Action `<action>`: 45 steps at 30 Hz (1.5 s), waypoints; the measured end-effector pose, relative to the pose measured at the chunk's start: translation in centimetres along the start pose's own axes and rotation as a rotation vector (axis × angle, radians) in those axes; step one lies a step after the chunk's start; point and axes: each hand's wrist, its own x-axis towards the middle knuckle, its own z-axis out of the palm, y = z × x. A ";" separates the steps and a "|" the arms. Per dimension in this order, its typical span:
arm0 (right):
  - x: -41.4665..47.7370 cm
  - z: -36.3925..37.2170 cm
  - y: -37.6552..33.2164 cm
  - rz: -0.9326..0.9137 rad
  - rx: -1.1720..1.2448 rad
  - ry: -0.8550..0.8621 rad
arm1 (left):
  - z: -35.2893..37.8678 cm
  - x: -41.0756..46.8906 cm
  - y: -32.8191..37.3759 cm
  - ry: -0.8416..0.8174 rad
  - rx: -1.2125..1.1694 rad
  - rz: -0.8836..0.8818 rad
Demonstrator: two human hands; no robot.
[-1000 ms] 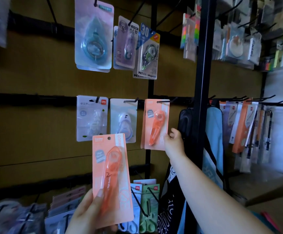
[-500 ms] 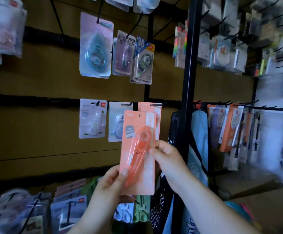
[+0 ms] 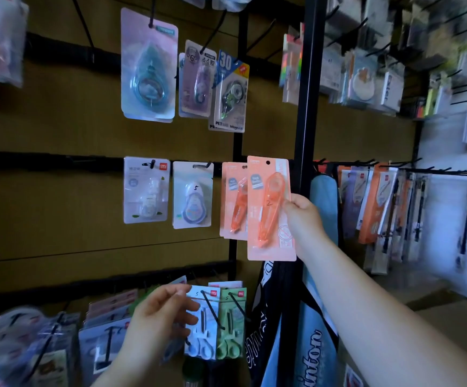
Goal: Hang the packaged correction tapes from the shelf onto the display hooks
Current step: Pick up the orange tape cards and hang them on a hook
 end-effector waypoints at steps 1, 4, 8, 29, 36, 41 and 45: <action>0.1 0.3 0.1 0.001 -0.007 -0.009 | -0.3 0.2 -0.2 0.005 0.006 -0.002; 0.2 0.8 0.2 0.014 -0.008 -0.017 | -1.0 0.4 -0.7 0.016 0.032 -0.029; 0.3 1.1 0.5 -0.003 -0.009 -0.015 | -1.6 0.6 -1.5 0.065 0.040 -0.082; 1.4 1.0 1.0 -0.041 0.031 0.002 | 8.6 6.0 2.8 -0.172 0.145 0.134; 1.9 0.2 1.5 -0.038 0.078 -0.001 | 9.4 6.2 2.0 -0.150 0.196 0.161; 2.2 -0.2 1.5 0.020 0.072 -0.088 | 9.0 6.1 2.3 -0.145 0.216 0.178; 2.6 0.5 1.7 0.013 0.015 -0.077 | 8.5 6.8 2.0 -0.116 0.213 0.144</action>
